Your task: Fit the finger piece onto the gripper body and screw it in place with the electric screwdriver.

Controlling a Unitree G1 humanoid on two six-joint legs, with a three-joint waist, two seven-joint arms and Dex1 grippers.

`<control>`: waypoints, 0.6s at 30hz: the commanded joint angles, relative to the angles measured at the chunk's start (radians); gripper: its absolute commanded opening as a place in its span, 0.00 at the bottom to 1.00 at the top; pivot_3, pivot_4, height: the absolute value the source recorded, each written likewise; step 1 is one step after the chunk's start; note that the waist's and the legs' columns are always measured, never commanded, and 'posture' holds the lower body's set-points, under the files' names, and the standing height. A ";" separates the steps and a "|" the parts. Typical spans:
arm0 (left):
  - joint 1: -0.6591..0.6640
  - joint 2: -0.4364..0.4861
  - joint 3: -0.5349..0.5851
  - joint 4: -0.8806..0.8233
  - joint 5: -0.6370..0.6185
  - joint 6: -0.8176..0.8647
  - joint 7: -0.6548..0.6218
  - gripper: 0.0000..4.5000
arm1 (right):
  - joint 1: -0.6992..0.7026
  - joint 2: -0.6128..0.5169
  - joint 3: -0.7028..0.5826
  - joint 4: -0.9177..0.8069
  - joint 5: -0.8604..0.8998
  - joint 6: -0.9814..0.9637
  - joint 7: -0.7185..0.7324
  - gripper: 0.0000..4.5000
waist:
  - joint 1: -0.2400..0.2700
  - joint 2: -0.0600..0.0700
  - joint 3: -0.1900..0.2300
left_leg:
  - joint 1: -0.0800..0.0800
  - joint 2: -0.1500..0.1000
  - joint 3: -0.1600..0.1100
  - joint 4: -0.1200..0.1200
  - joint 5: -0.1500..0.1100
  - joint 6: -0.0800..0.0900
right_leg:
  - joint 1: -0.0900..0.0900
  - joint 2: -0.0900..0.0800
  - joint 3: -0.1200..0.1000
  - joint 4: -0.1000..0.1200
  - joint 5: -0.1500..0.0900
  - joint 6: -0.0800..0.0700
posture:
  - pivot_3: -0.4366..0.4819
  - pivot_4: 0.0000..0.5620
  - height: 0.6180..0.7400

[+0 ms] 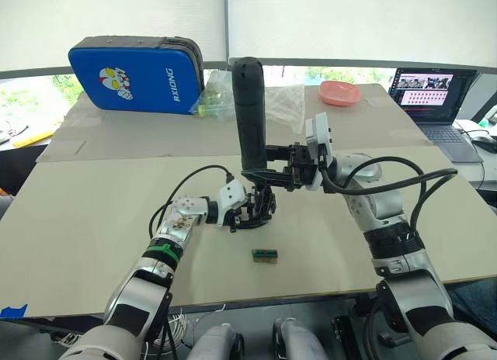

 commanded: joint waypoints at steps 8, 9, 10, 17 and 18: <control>-0.004 0.005 0.016 -0.045 -0.016 -0.029 -0.017 0.52 | 0.060 -0.047 -0.025 0.026 -0.063 0.020 -0.026 0.42 | 0.001 0.000 0.000 | 0.000 0.000 0.000 0.000 0.000 0.000 | 0.000 0.000 0.000 -0.001 0.000 0.000 | 0.48 0.27 1.00; -0.001 0.004 0.014 -0.045 -0.015 -0.030 -0.017 0.52 | 0.057 -0.039 -0.046 0.001 -0.044 0.026 -0.041 0.42 | 0.001 0.000 0.000 | 0.000 0.000 0.000 0.000 0.000 0.000 | 0.000 0.000 0.000 -0.001 0.000 0.000 | 0.48 0.27 1.00; 0.001 0.003 0.013 -0.047 -0.014 -0.031 -0.017 0.52 | 0.055 -0.032 -0.065 -0.025 -0.029 0.028 -0.054 0.42 | 0.001 0.000 0.000 | -0.001 0.000 0.000 0.000 0.000 0.001 | 0.000 0.000 0.000 -0.001 0.000 0.000 | 0.48 0.27 1.00; 0.019 -0.005 0.000 -0.058 -0.006 -0.029 -0.014 0.52 | 0.020 -0.007 -0.141 -0.222 0.062 0.032 -0.118 0.42 | 0.002 0.000 0.000 | -0.009 0.000 0.000 0.000 0.002 -0.003 | -0.005 0.000 0.000 0.000 0.000 0.000 | 0.48 0.27 1.00; 0.021 -0.005 -0.002 -0.058 -0.004 -0.029 -0.014 0.52 | 0.010 -0.004 -0.150 -0.247 0.079 0.047 -0.131 0.42 | 0.002 0.000 0.000 | -0.011 0.000 0.000 0.000 0.005 -0.008 | -0.007 0.000 0.000 0.000 0.000 0.000 | 0.48 0.27 1.00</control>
